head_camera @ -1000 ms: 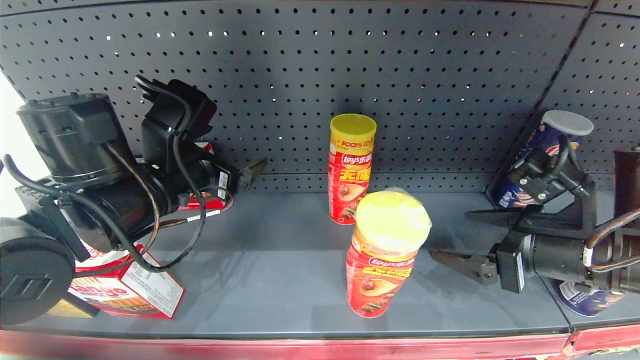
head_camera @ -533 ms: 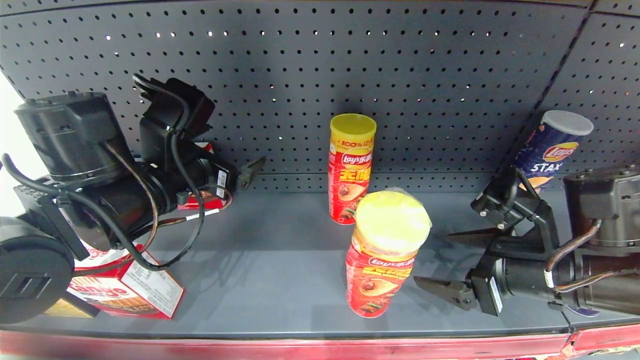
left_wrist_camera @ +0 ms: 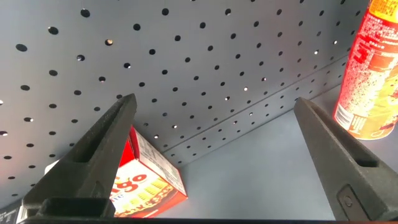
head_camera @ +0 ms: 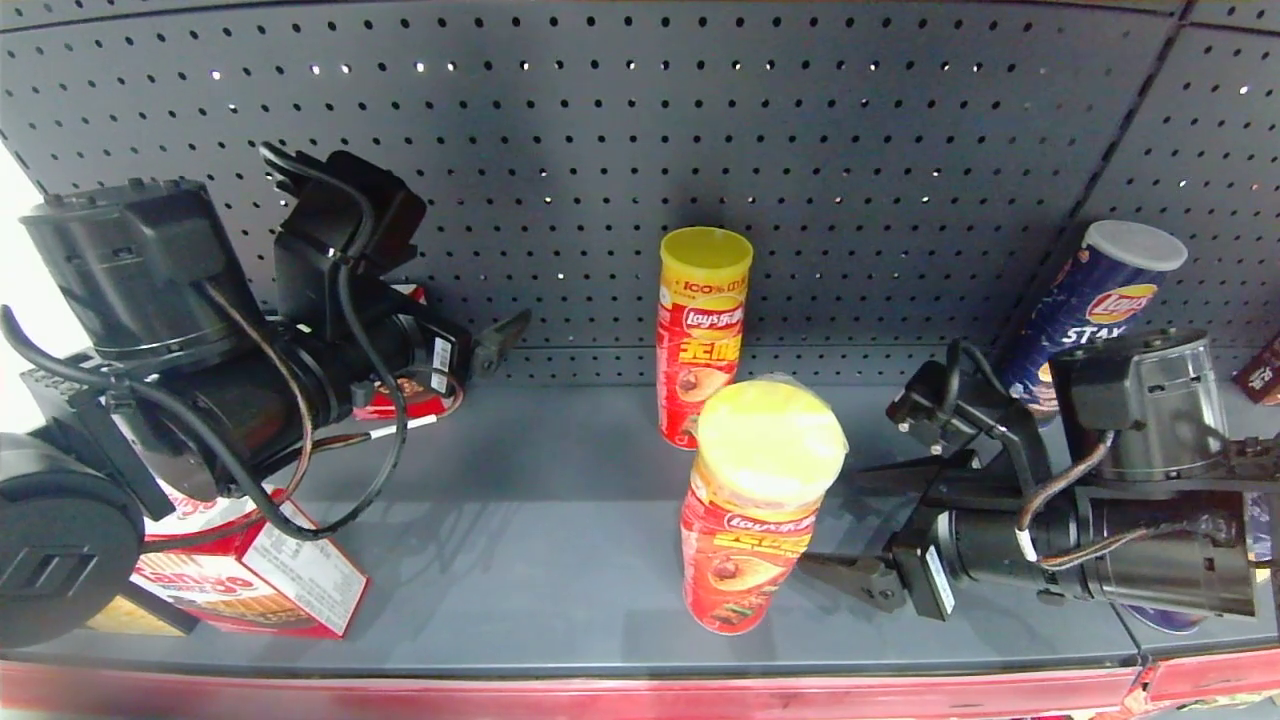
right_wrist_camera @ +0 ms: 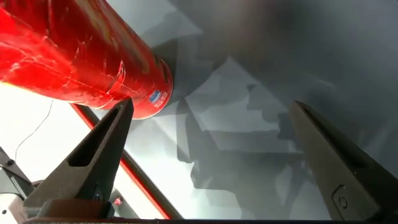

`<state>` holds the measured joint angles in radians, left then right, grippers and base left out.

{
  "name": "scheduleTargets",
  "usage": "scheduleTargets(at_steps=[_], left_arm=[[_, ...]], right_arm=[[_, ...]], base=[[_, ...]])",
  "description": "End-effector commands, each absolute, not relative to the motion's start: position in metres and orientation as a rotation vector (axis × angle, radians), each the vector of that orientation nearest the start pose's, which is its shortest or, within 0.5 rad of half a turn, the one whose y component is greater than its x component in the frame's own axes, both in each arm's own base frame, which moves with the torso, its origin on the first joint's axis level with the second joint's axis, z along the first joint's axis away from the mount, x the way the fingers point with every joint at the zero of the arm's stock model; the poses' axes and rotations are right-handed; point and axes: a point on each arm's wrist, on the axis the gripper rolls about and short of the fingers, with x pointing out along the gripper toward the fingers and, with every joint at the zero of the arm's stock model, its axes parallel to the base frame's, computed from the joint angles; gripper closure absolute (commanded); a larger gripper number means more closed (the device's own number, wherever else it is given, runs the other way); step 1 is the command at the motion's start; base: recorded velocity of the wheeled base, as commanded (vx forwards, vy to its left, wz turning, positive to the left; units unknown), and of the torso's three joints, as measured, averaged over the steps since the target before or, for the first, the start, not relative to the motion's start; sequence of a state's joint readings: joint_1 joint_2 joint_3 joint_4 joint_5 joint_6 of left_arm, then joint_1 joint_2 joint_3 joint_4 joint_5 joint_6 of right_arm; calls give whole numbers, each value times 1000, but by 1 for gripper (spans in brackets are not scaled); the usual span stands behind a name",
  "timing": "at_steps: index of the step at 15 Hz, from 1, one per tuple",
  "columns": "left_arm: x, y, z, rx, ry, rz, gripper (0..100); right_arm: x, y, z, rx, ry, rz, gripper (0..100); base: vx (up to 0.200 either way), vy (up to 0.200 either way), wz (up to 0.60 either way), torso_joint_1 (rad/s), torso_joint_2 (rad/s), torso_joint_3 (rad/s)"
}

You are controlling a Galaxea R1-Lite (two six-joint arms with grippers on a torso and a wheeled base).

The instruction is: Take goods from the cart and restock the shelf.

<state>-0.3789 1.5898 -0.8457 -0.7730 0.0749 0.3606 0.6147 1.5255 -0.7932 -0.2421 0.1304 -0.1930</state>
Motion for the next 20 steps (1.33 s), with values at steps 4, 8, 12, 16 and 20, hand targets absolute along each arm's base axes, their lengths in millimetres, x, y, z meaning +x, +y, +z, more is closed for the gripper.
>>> scheduleTargets(at_steps=[4, 8, 12, 16, 20], left_arm=[[268, -105, 240, 351, -81, -295, 0], [268, -105, 240, 353, -83, -295, 0], [265, -104, 241, 350, -86, -295, 0], [249, -98, 240, 357, -82, -313, 0], [228, -90, 240, 360, -79, -334, 0]], right_arm=[[213, 160, 188, -312, 423, 796, 0], [215, 164, 187, -329, 419, 809, 0], [213, 155, 195, -313, 380, 779, 0], [201, 125, 229, -268, 234, 685, 0], [165, 92, 260, -232, 86, 617, 0]], base=[[0, 0, 0, 0, 0, 0], [0, 0, 0, 0, 0, 0], [0, 0, 0, 0, 0, 0], [0, 0, 0, 0, 0, 0], [0, 0, 0, 0, 0, 0]])
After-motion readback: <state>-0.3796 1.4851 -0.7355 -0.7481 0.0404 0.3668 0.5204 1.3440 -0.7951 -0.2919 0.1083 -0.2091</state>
